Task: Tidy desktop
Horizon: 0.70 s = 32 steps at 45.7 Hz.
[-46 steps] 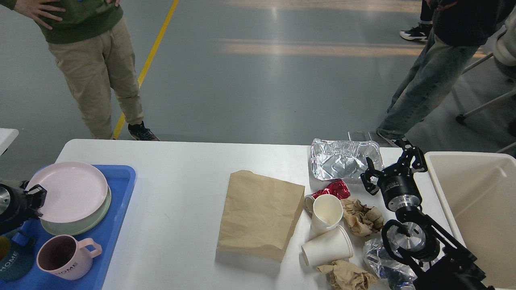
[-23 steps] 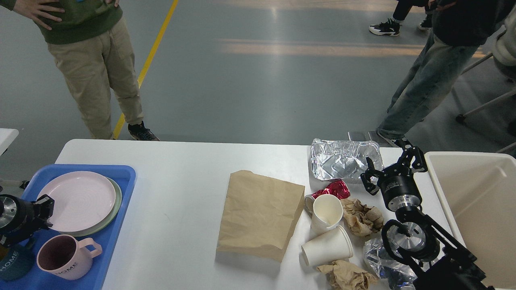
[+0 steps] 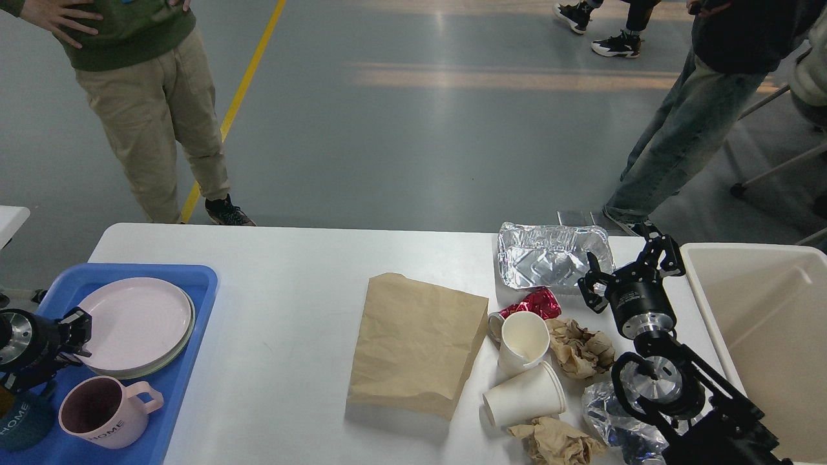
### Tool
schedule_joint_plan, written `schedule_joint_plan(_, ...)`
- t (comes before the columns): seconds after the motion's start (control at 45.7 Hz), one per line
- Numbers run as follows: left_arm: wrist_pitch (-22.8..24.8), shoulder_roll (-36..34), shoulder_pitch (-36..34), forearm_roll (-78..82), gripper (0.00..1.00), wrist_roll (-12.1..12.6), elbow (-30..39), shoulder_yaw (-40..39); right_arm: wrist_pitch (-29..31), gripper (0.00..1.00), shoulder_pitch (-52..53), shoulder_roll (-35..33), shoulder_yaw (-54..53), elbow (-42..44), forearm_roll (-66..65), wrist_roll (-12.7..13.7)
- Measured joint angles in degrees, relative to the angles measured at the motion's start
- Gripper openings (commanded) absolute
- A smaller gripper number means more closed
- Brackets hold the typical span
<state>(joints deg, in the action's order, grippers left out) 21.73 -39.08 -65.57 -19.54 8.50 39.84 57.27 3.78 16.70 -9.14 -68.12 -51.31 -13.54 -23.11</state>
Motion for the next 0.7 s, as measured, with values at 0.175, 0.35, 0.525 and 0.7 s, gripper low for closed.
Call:
schedule_joint_plan(0.175, 0.46, -0.12, -0.63, 0.18, 0.97, 0.42, 0.10, -0.27, 0.00, 1.00, 0.00, 0.00, 0.00, 0.00, 0.00, 0.00)
schedule_joint_plan(0.35, 1.41, -0.64, -1.30, 0.20, 0.97, 0.61, 0.16, -6.01, 0.00, 1.00, 0.00, 0.00, 0.00, 0.00, 0.00, 0.00)
schedule_joint_plan(0.525, 1.60, -7.07, -2.49, 0.29, 0.97, 0.12, 0.07, -20.42, 0.00, 1.00, 0.00, 0.00, 0.00, 0.00, -0.01, 0.00)
schedule_joint_plan(0.7, 2.45, -8.12, 5.64, 0.23, 0.97, -0.31, 0.18, -47.62, 0.00, 1.00, 0.00, 0.00, 0.00, -0.01, 0.00, 0.00)
